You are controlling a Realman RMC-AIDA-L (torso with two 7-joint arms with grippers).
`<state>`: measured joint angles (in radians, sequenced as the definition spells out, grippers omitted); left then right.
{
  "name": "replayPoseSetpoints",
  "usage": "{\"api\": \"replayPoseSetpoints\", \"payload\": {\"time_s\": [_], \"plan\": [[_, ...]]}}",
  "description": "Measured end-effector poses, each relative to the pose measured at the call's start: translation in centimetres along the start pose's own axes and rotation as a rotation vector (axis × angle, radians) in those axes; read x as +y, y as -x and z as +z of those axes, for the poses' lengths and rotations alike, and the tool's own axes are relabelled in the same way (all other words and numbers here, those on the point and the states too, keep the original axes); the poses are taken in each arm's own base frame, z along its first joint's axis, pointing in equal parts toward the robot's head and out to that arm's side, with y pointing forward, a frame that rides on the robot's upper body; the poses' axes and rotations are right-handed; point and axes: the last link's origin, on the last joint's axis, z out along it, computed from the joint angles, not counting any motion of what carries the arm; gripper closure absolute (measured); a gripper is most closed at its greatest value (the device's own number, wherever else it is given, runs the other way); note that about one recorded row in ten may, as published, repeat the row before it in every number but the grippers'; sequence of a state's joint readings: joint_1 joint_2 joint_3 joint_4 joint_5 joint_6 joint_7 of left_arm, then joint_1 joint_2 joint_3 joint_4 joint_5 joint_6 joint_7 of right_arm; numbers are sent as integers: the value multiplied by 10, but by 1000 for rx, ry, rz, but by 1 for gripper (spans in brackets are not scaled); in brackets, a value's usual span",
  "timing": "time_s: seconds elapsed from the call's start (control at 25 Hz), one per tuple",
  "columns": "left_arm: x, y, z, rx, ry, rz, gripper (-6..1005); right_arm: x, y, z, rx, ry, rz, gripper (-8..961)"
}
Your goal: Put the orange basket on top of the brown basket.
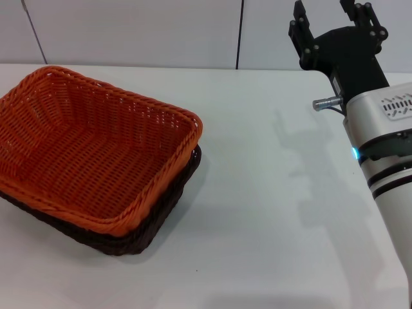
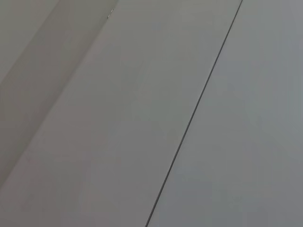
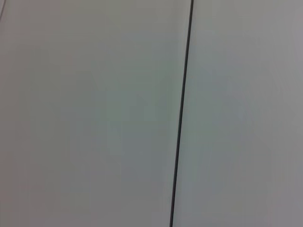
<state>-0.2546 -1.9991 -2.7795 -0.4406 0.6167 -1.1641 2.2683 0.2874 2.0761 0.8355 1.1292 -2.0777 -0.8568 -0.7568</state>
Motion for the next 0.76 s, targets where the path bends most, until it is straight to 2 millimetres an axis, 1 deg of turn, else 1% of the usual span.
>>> {"api": "replayPoseSetpoints", "payload": {"time_s": [0.24,0.4,0.56,0.76], "plan": [[0,-1,2,1,2,-1,339,1,0,-1,-19,-11,17,327],[0,-1,1,-4,4,2,339,-1,-4,-7,-33,-27,21,284],[0,0,0,-13,12,7,339,-3,-8,-18,-83,-51,49,284],[3,4,0,-29,27,10,339,-3,-13,-20,-77,-42,88,284]]}}
